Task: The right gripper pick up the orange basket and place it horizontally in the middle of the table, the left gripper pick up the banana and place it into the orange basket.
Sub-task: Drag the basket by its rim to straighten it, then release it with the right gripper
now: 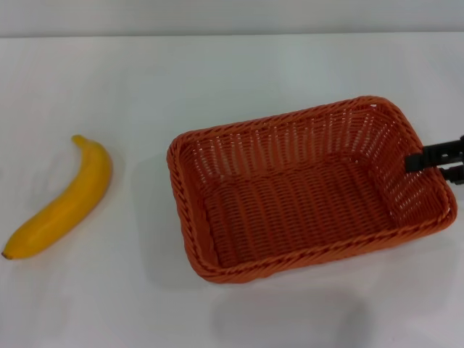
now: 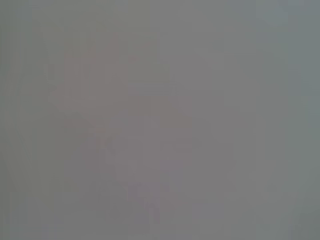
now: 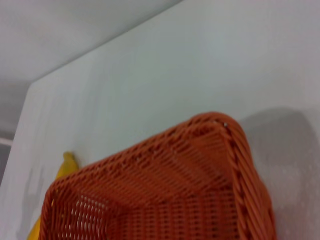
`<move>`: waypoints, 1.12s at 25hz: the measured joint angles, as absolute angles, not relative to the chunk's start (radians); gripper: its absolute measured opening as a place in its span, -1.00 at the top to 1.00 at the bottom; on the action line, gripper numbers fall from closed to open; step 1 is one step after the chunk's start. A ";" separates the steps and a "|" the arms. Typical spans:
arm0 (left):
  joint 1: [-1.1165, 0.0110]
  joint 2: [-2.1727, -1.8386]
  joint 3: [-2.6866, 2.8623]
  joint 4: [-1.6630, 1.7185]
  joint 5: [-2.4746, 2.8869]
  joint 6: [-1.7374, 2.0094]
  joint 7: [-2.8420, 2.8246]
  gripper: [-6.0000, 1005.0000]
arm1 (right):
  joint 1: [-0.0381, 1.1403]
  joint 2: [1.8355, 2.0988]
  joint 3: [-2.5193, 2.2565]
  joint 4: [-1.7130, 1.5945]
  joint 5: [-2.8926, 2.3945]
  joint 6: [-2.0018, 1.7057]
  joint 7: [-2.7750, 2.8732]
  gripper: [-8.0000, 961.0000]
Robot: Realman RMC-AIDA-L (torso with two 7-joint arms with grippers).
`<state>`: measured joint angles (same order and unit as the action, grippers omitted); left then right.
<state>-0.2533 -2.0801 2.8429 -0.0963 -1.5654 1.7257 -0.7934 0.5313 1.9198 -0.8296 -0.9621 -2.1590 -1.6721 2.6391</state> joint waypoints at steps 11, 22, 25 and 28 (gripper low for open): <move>-0.269 -2.080 2.844 -0.094 -1.543 1.723 -0.799 -0.54 | 0.510 1.916 -0.803 -0.957 -2.157 -1.793 2.631 -0.54; -0.273 -2.079 2.844 -0.094 -1.528 1.727 -0.801 -0.53 | 0.510 1.943 -0.805 -0.961 -2.164 -1.845 2.604 -0.53; -0.273 -2.076 2.844 -0.099 -1.503 1.729 -0.807 -0.53 | 0.509 1.921 -0.773 -0.951 -2.167 -1.825 2.575 -0.53; -0.273 -2.070 2.844 -0.138 -1.450 1.741 -0.865 -0.53 | 0.508 1.882 -0.722 -0.911 -2.169 -1.803 2.520 -0.53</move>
<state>-0.2731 -2.0700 2.8439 -0.1384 -1.4498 1.7413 -0.8647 0.5082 1.8823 -0.7219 -0.9114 -2.1693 -1.8033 2.5200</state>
